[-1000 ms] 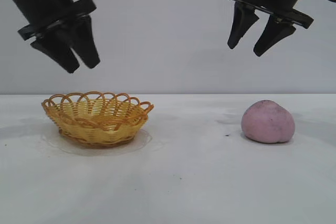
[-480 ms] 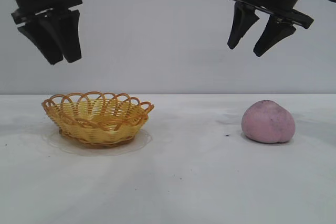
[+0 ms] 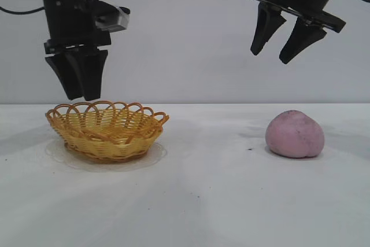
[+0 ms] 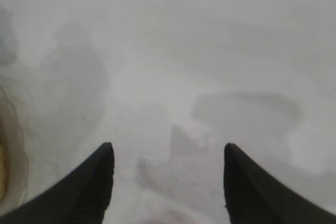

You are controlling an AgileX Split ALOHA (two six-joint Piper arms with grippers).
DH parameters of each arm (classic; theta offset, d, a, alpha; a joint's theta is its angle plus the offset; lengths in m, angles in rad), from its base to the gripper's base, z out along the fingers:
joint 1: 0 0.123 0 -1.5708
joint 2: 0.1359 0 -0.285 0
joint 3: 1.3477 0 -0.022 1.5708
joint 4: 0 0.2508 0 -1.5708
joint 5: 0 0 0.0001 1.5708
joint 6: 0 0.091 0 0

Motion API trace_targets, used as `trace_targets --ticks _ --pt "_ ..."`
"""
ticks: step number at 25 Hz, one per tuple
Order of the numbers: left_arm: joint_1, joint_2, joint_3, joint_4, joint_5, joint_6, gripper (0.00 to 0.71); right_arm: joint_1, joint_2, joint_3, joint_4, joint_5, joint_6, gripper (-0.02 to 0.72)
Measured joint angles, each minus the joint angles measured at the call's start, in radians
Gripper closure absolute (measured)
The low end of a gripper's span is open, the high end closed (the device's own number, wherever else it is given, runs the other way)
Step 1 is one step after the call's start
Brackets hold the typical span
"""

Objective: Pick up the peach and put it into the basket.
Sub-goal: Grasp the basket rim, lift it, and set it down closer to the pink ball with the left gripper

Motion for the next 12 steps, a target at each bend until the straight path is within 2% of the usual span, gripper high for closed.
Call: trace_targets --ticks 4,8,9,10,12 --pt "0.0 0.058 -0.055 0.036 0.054 -0.002 0.307 0.0 0.0 0.0 -0.002 0.0 0.0 0.258" --pt "0.0 0.091 -0.064 0.042 0.061 -0.002 0.307 0.0 0.0 0.0 -0.002 0.001 0.0 0.258" --pt "0.0 0.095 -0.064 0.042 0.061 -0.002 0.365 0.0 0.0 0.0 -0.002 0.002 0.0 0.258" --pt "0.0 0.097 -0.064 0.042 0.059 -0.002 0.368 0.0 0.0 0.0 -0.002 0.002 0.0 0.258" --pt "-0.002 0.097 -0.064 0.042 0.059 -0.002 0.471 0.0 0.0 0.0 -0.002 0.003 0.0 0.258"
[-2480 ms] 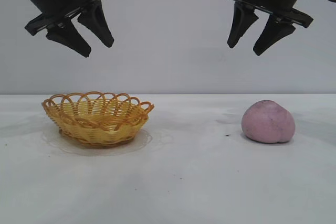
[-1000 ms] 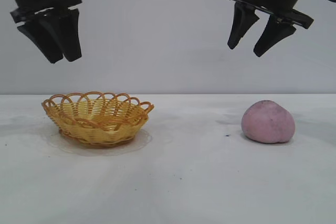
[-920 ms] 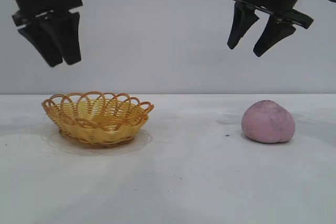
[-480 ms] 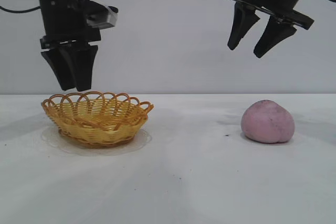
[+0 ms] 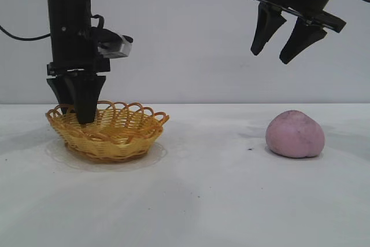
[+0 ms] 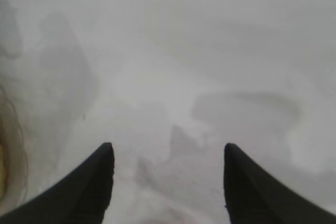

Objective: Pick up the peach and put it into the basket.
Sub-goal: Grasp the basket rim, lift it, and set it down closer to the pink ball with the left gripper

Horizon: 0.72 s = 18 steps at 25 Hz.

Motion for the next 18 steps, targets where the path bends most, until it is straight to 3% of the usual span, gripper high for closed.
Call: trace_targets --ticks 2,4,11,12,18 --pt "0.0 0.002 -0.002 0.0 0.006 0.0 0.602 0.0 0.0 0.0 0.0 0.0 0.0 0.258" --pt "0.0 0.002 -0.006 0.0 0.017 -0.005 0.655 0.0 0.0 0.0 0.0 0.0 0.0 0.258" --pt "0.0 -0.009 -0.007 -0.051 0.032 -0.224 0.639 0.0 0.0 0.0 -0.002 0.0 0.0 0.258" --pt "0.0 -0.019 -0.007 -0.07 0.032 -0.253 0.71 0.0 0.0 0.0 -0.002 0.0 0.0 0.258" --pt "0.0 -0.107 0.095 -0.154 0.023 -0.41 0.71 0.0 0.0 0.0 -0.002 0.0 0.0 0.258"
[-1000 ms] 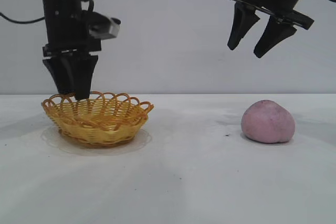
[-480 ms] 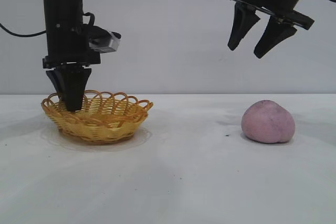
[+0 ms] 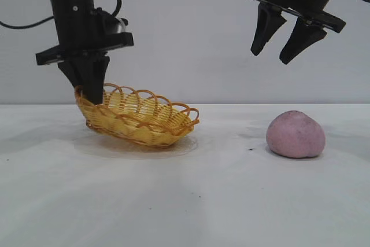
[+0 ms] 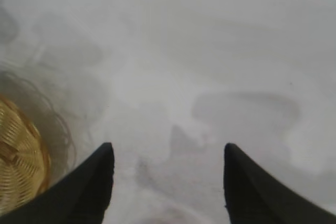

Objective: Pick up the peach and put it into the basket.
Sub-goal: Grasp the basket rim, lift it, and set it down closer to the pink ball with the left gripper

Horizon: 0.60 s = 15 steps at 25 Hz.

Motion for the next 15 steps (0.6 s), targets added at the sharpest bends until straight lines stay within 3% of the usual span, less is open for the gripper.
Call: trace_targets --ticks 3,10,15 --pt "0.0 -0.064 0.136 -0.066 -0.035 -0.029 0.71 0.0 0.0 0.0 0.0 -0.002 0.0 0.258" --pt "-0.015 -0.256 0.497 -0.291 -0.334 -0.025 0.71 0.0 0.0 0.0 0.0 -0.006 0.0 0.258" --pt "-0.062 -0.263 0.568 -0.357 -0.449 -0.024 0.71 0.0 0.0 0.0 0.0 -0.006 0.0 0.258"
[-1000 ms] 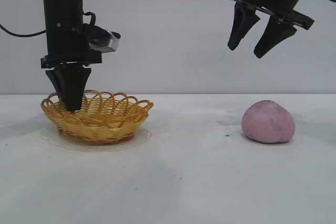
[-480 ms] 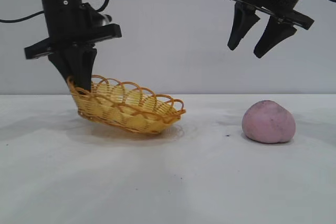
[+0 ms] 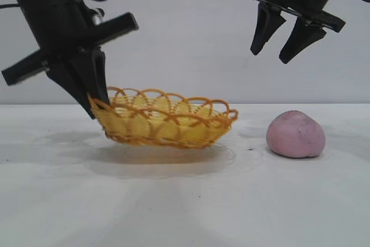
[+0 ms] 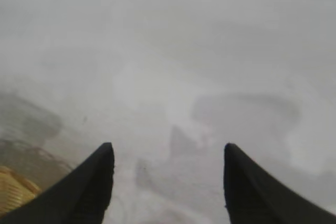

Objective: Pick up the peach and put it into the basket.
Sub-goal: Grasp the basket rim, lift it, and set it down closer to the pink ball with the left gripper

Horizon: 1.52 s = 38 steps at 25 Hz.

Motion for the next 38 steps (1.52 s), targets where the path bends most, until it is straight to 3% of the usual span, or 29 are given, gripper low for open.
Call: trace_targets --ticks 5,14,15,17,18,23,27,28,32,38 --pt "-0.025 0.021 0.002 -0.082 -0.1 0.0 0.71 0.0 0.0 0.0 0.0 0.0 0.0 0.258" --pt "-0.025 0.079 0.005 -0.088 -0.113 0.002 0.71 0.0 0.0 0.0 0.0 0.0 0.0 0.258" --pt "-0.025 0.079 0.005 -0.088 -0.113 0.002 0.639 0.0 0.0 0.0 0.0 0.0 0.0 0.258" --pt "-0.025 0.08 0.005 -0.076 -0.113 0.006 0.639 0.0 0.0 0.0 0.0 0.0 0.0 0.258" --pt "-0.025 0.081 0.005 -0.069 -0.113 0.006 0.551 0.0 0.0 0.0 0.0 0.0 0.0 0.258" --pt "-0.025 0.084 0.005 -0.056 -0.111 0.034 0.326 0.0 0.0 0.0 0.0 0.0 0.0 0.258" --pt "-0.025 0.084 -0.004 -0.034 -0.11 0.044 0.326 0.0 0.0 0.0 0.0 0.0 0.0 0.258" --pt "-0.025 0.084 -0.017 -0.021 -0.11 0.044 0.284 0.0 0.0 0.0 0.0 0.0 0.0 0.258" --pt "-0.025 0.084 -0.071 0.01 -0.107 0.047 0.301 0.0 0.0 0.0 0.0 0.004 0.0 0.258" --pt "-0.025 0.084 -0.16 0.129 0.014 0.049 0.301 0.0 0.0 0.0 0.0 0.008 0.0 0.258"
